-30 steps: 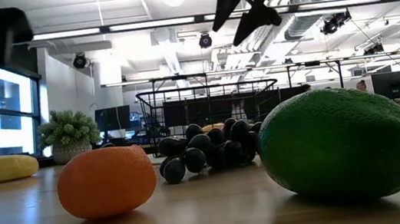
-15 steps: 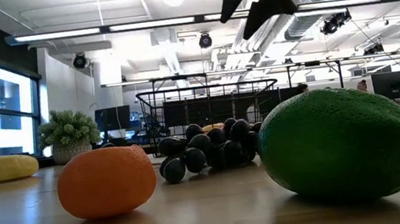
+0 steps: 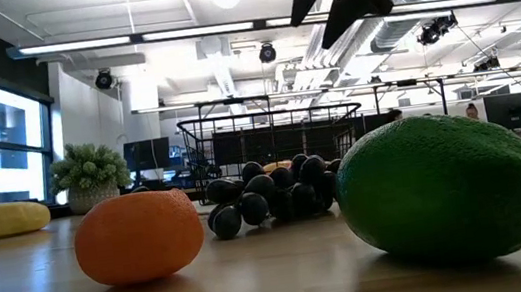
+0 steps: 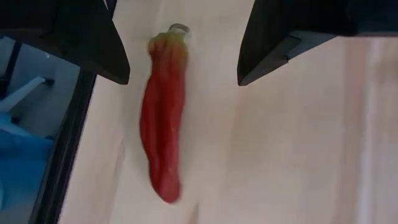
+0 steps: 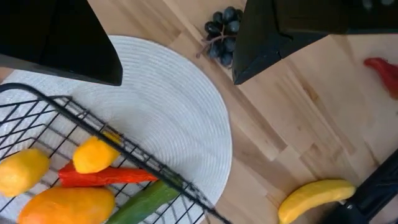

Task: Build produce basket
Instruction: Put the red chili pepper into the black wire basket

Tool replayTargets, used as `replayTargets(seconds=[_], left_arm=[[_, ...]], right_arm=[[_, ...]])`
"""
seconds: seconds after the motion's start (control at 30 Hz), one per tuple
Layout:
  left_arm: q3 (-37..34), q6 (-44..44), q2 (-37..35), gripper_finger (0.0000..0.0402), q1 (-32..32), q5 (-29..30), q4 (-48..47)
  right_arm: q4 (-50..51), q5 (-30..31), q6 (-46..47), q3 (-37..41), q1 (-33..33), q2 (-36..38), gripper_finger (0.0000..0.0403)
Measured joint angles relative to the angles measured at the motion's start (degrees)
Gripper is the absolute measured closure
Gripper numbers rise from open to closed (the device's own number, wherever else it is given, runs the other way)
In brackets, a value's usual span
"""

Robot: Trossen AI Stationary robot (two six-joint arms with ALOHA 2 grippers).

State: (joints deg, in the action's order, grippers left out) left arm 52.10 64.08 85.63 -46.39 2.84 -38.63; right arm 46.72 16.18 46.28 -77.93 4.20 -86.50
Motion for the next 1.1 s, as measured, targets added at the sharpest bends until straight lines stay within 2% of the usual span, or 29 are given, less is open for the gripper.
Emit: replayTargets(seconds=[0.2,0.63,0.87,1.1], left_arm=[[0.00,0.28,4.46,0.0116,-1.46,-0.92,4.47],[0.02,1.81,10.73,0.0123,-1.55,-1.63,5.97],[0.29,1.77,13.65,0.0176,-1.51,-2.97,5.85],[0.01,1.79,12.01,0.0270,-0.61,-1.66,4.45]], right_arm=[[0.36,0.38,0.00,0.00,-0.01,-0.01,0.0119],[1.89,0.19,-0.05,0.00,0.79,-0.02,0.0119],[4.03,0.16,0.20,0.00,1.99,-0.02,0.0119],[4.66,-0.70,4.92,0.00,4.46,-0.02,0.0119]])
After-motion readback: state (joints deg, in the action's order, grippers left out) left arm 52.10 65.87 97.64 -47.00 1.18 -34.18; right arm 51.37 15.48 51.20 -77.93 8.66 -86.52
